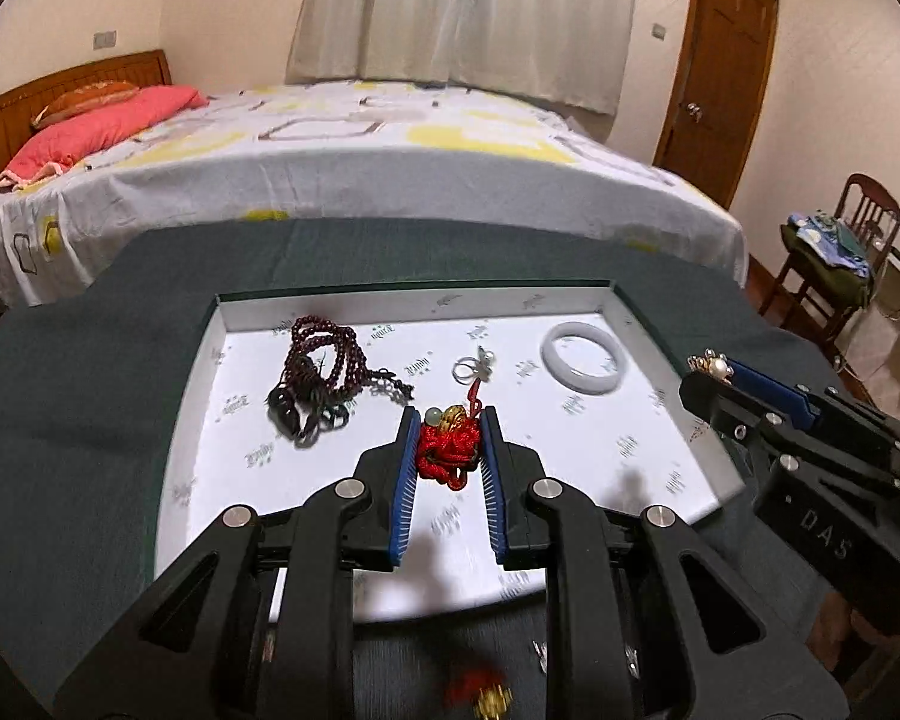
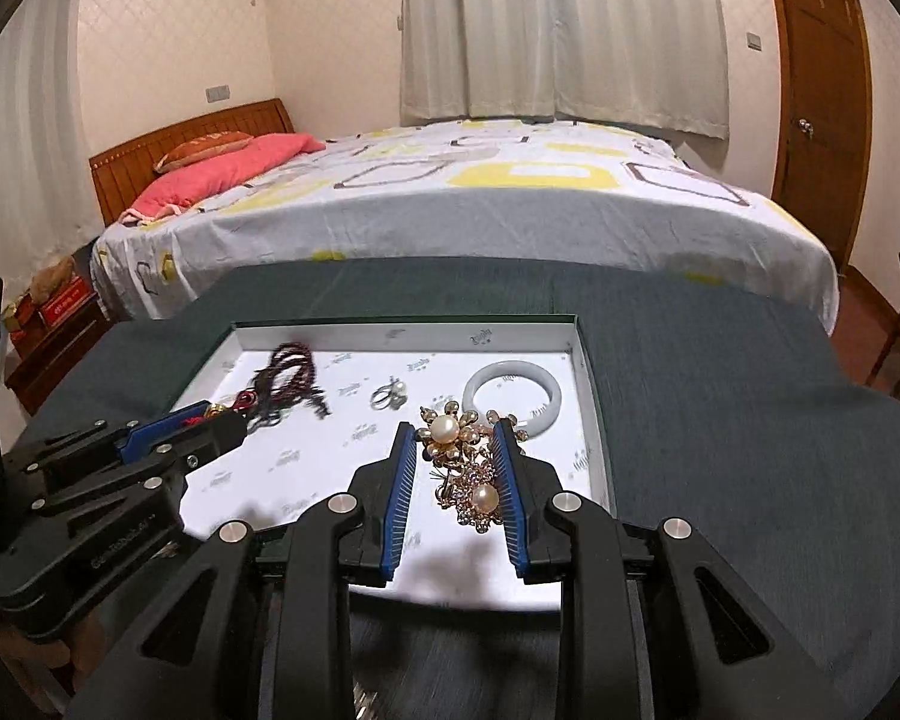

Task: Organize jewelry
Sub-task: 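Carry tassel charm and gold brooch into the green box and open both grippers, then withdraw both tools from the box back over the table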

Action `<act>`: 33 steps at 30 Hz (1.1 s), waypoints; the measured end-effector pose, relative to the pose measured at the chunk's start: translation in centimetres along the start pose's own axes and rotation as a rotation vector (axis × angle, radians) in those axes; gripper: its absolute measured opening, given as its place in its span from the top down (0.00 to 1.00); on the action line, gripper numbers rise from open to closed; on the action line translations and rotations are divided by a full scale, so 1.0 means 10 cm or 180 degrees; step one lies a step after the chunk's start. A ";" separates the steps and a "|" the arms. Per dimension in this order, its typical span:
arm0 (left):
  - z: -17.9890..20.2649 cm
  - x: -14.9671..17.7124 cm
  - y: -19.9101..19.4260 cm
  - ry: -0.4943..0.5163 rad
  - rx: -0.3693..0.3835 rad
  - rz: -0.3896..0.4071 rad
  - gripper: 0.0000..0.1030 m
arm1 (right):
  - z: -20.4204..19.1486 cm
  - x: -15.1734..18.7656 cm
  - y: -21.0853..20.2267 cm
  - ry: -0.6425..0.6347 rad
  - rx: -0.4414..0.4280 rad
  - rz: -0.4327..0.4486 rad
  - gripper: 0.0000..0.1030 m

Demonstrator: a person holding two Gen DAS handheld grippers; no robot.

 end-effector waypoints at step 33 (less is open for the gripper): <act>0.01 0.14 0.61 0.0099 -0.0108 -0.0422 0.41 | 0.19 0.16 0.48 0.0139 -0.0029 -0.0349 0.56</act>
Point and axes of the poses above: each gripper's, at about its wrist camera, not at the fingertips, and y roughly the way its jaws point, z to its right, x to its underside, the point moved 8 cm from there along y, roughly the way its jaws point, and after that the axes turned 10 degrees about -x, right-handed, at the moved point
